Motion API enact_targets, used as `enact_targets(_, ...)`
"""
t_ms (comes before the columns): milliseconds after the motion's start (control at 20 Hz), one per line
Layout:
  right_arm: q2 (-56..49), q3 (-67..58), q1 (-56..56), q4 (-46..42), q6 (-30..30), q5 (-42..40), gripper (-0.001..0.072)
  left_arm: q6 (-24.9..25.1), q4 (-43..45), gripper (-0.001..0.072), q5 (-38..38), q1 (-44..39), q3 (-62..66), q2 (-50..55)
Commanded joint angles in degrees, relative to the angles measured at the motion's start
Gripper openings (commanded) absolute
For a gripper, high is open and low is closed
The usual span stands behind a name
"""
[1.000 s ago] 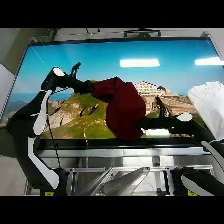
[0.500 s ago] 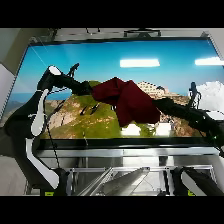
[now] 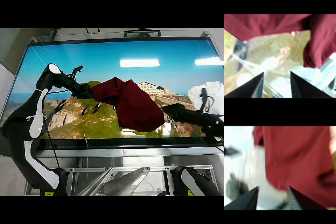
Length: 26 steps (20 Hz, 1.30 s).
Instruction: Fold the shirts.
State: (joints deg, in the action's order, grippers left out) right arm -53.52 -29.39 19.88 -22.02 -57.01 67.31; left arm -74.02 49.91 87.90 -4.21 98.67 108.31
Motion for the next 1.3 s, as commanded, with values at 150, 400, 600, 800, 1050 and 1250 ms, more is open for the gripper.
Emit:
enact_targets(150, -1.86, 1.92, -35.52, -3.3, 17.31, -26.47, 0.0616, 0.04, 1.33, 0.0336, 3.06, 0.17, 0.0, -6.6)
enact_targets(400, -14.69, -7.76, -53.18, -10.49, 21.97, -44.74, 0.0635, 0.13, 5.68, 0.0336, 0.87, 0.2, -7.08, -14.12)
enact_targets(600, -25.99, -17.29, -53.18, -22.67, 15.91, -39.78, 0.0635, 0.52, 8.94, 0.0336, -3.61, 0.2, -16.87, -19.63)
enact_targets(800, -28.72, -22.51, -53.2, -42.88, 1.75, -34.1, 0.0633, 0.57, 8.96, 0.0336, -6.4, 0.17, -23.82, -22.67)
enact_targets(1050, -29.7, -22.8, -53.2, -49.9, -4.85, -31.21, 0.0254, 0.55, 8.79, 0.0336, -8.39, 0.15, -27.78, -22.8)
enact_targets(1250, -27.1, -24.48, -53.2, -49.99, -11.19, -27.56, 0.0025, 0.57, 8.48, 0.0336, -8.61, 0.17, -27.69, -22.8)
